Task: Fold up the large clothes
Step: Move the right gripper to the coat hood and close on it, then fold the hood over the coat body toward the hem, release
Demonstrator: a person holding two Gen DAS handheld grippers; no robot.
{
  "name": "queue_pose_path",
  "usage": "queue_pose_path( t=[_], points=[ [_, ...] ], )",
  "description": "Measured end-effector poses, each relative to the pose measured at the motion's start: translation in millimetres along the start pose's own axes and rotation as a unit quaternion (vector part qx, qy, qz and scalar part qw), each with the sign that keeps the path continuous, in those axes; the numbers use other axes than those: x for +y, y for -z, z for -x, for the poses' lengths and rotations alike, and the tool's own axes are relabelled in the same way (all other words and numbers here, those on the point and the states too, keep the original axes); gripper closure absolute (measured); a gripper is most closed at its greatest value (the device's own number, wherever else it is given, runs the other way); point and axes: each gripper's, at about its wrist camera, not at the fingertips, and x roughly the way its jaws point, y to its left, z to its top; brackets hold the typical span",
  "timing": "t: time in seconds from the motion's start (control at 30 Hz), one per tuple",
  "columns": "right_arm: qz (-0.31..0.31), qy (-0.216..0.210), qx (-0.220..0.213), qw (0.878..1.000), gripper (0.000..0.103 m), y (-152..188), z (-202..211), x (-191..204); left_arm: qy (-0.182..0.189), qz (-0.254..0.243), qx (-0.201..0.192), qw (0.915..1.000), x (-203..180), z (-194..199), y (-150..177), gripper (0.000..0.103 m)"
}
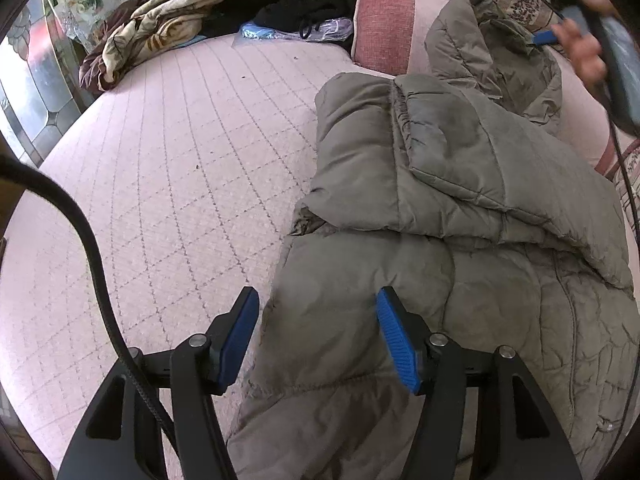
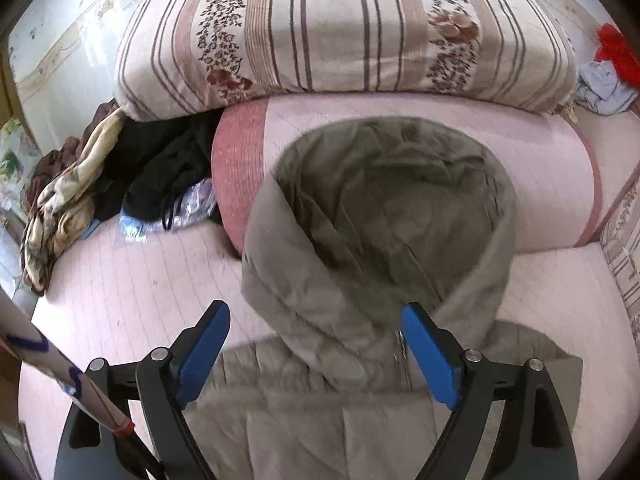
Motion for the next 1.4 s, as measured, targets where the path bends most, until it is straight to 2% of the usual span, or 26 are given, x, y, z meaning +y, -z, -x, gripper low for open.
queue_pose_path(
  t=[0.3, 0.5, 0.57, 0.6, 0.63, 0.67, 0.7, 0.73, 0.93, 1.07, 1.23, 1.4],
  points=[
    [0.047, 0.05, 0.026, 0.997, 0.008, -20.1, -56.1, 29.2, 0.003, 0.004, 0.004, 1.0, 3.9, -6.5, -1.7, 0.039],
    [0.046, 0.074, 0.041, 0.995, 0.009, -19.8, -85.4, 21.8, 0.006, 0.01, 0.01, 0.9999, 7.4, -10.9, -2.0, 0.035],
    [0.044, 0.074, 0.039, 0.996, 0.013, -20.6, -88.6, 19.5, 0.007, 0.012, 0.012, 0.9998, 8.2, -12.9, -2.3, 0.034],
    [0.045, 0.071, 0.041, 0.996, 0.023, -21.2, -91.0, 19.2, 0.008, 0.014, 0.013, 0.9998, 8.5, -13.8, -2.5, 0.034],
    [0.047, 0.067, 0.045, 0.996, 0.042, -21.5, -94.1, 20.3, 0.008, 0.014, 0.014, 0.9998, 8.8, -14.5, -2.8, 0.034],
    [0.048, 0.062, 0.05, 0.996, 0.053, -20.8, -95.7, 20.4, 0.008, 0.015, 0.014, 0.9998, 8.9, -15.0, -2.9, 0.033],
    [0.047, 0.056, 0.054, 0.996, 0.077, -20.7, -95.8, 20.4, 0.007, 0.015, 0.014, 0.9998, 8.9, -15.3, -3.3, 0.033],
    [0.045, 0.053, 0.053, 0.996, 0.087, -20.6, -94.1, 20.7, 0.007, 0.015, 0.014, 0.9998, 8.7, -16.2, -3.7, 0.033],
    [0.041, 0.031, 0.013, 0.999, 0.093, -11.4, -42.8, 14.6, 0.003, 0.014, 0.014, 0.9998, 6.2, -16.2, -5.0, 0.033],
    [0.055, 0.023, -0.004, 0.998, 0.093, 12.6, 11.7, 5.1, 0.006, 0.017, 0.013, 0.9997, 8.0, -12.4, -4.3, 0.033],
    [0.068, 0.002, -0.027, 0.997, 0.094, 65.8, 95.5, -17.6, 0.007, 0.026, -0.001, 0.9996, 13.2, -1.5, -3.1, 0.033],
    [0.08, 0.0, -0.052, 0.995, 0.094, 139.1, 166.6, -31.2, 0.016, 0.042, -0.022, 0.9988, 23.4, 14.6, -3.0, 0.033]
  ],
)
